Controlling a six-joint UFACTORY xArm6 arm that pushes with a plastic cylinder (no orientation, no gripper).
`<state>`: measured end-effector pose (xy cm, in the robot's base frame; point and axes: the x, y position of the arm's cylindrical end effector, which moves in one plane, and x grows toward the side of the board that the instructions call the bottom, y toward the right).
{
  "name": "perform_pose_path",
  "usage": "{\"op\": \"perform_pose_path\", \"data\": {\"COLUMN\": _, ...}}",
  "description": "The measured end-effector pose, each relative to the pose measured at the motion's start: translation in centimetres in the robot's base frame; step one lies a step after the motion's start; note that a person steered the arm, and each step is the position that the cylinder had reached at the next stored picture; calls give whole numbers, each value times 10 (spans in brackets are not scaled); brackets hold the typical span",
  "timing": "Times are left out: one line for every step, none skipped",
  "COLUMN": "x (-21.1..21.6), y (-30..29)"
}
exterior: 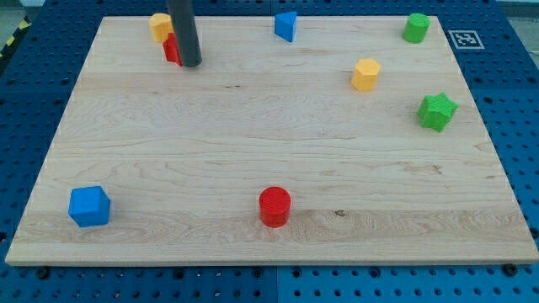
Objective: Push the heart to the top right side of the red star
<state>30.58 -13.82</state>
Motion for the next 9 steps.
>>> {"op": "perform_pose_path", "data": {"x": 0, "y": -23}}
{"op": "perform_pose_path", "data": {"x": 0, "y": -39}}
{"op": "perform_pose_path", "data": {"x": -10, "y": -74}}
{"op": "perform_pose_path", "data": {"x": -48, "y": -92}}
{"op": "perform_pose_path", "data": {"x": -72, "y": -91}}
{"op": "perform_pose_path", "data": {"x": -72, "y": -91}}
{"op": "perform_pose_path", "data": {"x": -72, "y": -82}}
{"op": "perform_pose_path", "data": {"x": -72, "y": -61}}
{"op": "perform_pose_path", "data": {"x": -72, "y": -37}}
